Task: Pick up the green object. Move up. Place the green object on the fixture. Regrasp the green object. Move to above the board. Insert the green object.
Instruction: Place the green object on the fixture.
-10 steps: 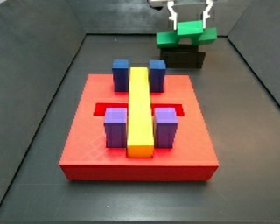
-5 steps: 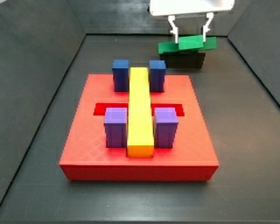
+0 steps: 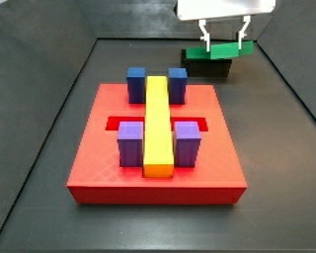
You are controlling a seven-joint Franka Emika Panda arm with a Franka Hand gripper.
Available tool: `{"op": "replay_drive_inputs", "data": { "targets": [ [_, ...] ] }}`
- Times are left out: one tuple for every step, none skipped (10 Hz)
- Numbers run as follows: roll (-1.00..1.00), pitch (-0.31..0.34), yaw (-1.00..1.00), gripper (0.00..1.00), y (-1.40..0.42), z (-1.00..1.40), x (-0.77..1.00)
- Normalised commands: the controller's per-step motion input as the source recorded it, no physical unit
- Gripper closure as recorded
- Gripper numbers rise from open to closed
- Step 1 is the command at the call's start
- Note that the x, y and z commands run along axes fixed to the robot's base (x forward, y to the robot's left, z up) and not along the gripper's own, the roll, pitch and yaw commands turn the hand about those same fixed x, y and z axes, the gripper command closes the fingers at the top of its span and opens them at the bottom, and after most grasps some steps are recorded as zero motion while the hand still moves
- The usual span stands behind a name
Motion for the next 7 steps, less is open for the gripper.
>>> {"op": "replay_drive_inputs", "data": {
  "targets": [
    [0.06, 0.029, 0.0, 1.0, 0.0, 0.0, 0.14],
    [0.0, 0.043, 0.0, 1.0, -0.02, 0.08, 0.08],
    [-0.52, 0.017, -0.18, 1.0, 0.08, 0.53, 0.01],
    [-0.88, 0.18, -0.15, 1.0, 0.26, 0.73, 0.28],
    [-0.94, 0.231, -0.11, 1.0, 0.29, 0.64, 0.35],
    [-1.0, 0.297, 0.0, 1.0, 0.33, 0.47, 0.36],
    [-1.0, 0.34, 0.0, 1.0, 0.32, 0.27, 0.31]
  ]
}}
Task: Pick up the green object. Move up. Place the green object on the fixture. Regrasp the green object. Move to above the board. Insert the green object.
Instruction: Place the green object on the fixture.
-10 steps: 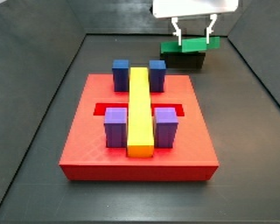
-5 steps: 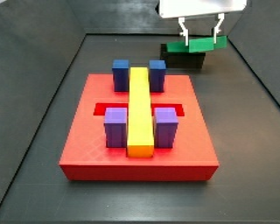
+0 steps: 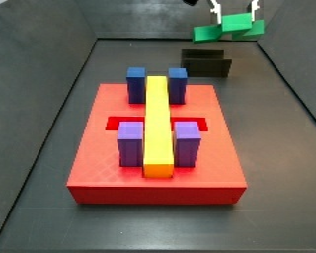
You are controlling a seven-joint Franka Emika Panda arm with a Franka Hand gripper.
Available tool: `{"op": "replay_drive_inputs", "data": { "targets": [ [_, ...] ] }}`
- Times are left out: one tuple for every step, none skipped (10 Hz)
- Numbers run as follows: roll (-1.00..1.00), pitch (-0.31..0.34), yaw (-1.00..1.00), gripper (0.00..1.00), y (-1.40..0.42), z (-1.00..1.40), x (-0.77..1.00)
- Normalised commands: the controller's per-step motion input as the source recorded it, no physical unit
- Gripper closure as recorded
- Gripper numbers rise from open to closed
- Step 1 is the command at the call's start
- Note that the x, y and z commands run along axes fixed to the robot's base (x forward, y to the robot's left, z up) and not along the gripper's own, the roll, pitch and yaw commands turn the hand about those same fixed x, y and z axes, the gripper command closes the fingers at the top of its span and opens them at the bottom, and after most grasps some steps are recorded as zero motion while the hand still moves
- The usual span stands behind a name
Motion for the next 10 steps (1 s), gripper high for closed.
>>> {"op": "replay_drive_inputs", "data": {
  "targets": [
    [-1.0, 0.351, 0.0, 1.0, 0.19, 0.0, 0.31],
    [-0.8, 0.331, 0.0, 1.0, 0.12, -0.03, 0.27],
    [-0.66, 0.314, 0.0, 1.0, 0.07, -0.11, 0.22],
    [-0.49, 0.203, -0.03, 1.0, 0.01, -0.19, 0.04],
    [-0.18, 0.097, -0.09, 1.0, 0.0, -0.16, 0.0],
    [0.0, 0.057, -0.25, 1.0, 0.0, -0.17, 0.0],
    [0.15, 0.069, -0.29, 1.0, 0.0, -0.13, 0.0],
    [0.11, 0.023, -0.26, 1.0, 0.02, -0.12, -0.06],
    [0.0, 0.011, -0.21, 1.0, 0.05, -0.19, -0.08],
    [0.0, 0.037, -0.2, 1.0, 0.02, -0.22, -0.03]
  ]
}}
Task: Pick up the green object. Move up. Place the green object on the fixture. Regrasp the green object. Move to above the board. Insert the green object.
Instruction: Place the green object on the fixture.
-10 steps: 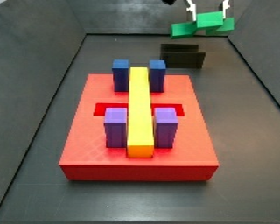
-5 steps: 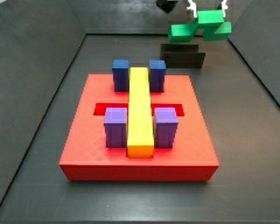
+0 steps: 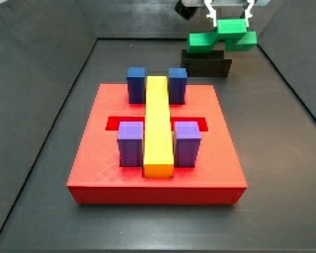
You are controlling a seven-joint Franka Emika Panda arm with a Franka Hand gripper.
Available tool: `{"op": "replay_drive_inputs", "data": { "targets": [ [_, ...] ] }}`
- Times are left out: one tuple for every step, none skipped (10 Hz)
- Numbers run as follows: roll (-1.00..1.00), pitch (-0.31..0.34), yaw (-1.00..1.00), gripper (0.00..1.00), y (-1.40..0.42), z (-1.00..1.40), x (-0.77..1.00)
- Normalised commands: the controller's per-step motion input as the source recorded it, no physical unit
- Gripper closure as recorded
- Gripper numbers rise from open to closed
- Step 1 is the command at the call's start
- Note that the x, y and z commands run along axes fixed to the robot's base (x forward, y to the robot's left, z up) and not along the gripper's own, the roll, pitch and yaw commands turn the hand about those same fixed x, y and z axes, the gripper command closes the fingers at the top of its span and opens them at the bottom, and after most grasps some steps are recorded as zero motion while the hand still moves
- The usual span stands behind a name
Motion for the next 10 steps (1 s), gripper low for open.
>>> {"op": "replay_drive_inputs", "data": {
  "targets": [
    [0.0, 0.054, -0.19, 1.0, 0.01, -0.3, 0.0],
    [0.0, 0.043, -0.15, 1.0, 0.04, -0.35, 0.0],
    [0.0, 0.04, -0.13, 1.0, 0.09, -0.33, -0.04],
    [0.07, 0.049, -0.12, 1.0, 0.09, -0.27, -0.01],
    [0.26, 0.086, -0.15, 1.0, 0.12, -0.1, 0.0],
    [0.34, 0.117, -0.19, 1.0, 0.03, 0.0, 0.0],
    [0.03, 0.0, -0.07, 1.0, 0.0, 0.0, 0.0],
    [-0.01, 0.0, 0.0, 1.0, 0.0, 0.0, 0.0],
    [-0.02, 0.0, 0.0, 1.0, 0.0, 0.0, 0.0],
    [0.0, -0.006, 0.0, 1.0, -0.01, -0.07, -0.09]
  ]
}}
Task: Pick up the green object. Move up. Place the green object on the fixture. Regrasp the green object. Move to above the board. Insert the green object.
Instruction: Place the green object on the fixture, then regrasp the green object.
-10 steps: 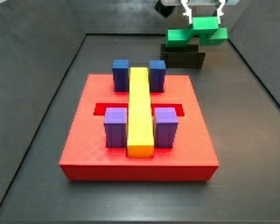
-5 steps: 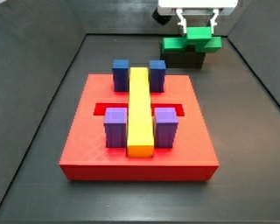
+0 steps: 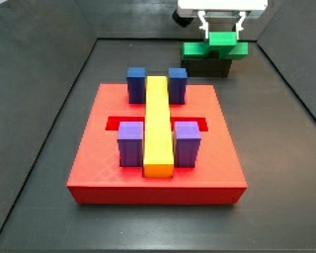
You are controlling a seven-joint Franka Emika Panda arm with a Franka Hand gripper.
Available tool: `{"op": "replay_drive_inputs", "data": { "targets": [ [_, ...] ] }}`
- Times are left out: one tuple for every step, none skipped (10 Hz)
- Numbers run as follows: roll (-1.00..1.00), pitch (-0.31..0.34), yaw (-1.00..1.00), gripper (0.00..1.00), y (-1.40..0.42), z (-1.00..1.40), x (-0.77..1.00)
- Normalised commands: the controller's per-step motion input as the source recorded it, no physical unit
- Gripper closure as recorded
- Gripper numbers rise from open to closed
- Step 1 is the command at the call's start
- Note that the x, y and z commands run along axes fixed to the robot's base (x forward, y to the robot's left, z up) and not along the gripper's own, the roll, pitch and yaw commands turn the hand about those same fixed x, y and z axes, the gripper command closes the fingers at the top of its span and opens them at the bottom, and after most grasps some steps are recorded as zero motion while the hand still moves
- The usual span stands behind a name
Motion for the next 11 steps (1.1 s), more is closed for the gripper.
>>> {"op": "replay_drive_inputs", "data": {
  "targets": [
    [0.0, 0.0, 0.0, 1.0, -0.05, -0.09, -0.1],
    [0.0, 0.0, 0.0, 0.0, 0.0, 0.0, 0.0],
    [1.0, -0.24, 0.09, 0.0, -0.31, 0.44, -0.24],
    [1.0, -0.3, 0.07, 0.0, -0.3, 0.43, -0.28],
    [1.0, -0.311, 0.08, 0.0, -0.28, 0.48, -0.22],
    [1.0, -0.32, 0.09, 0.0, -0.29, 0.44, -0.2],
    [1.0, -0.314, 0.11, 0.0, -0.31, 0.39, -0.15],
    [1.0, -0.38, 0.19, 0.0, -0.32, 0.24, -0.07],
    [1.0, -0.386, 0.24, 0.0, -0.38, 0.1, 0.0],
    [1.0, -0.42, 0.17, 0.0, -0.44, 0.02, 0.11],
    [1.0, -0.42, 0.13, 0.0, -0.47, 0.0, 0.28]
  ]
}}
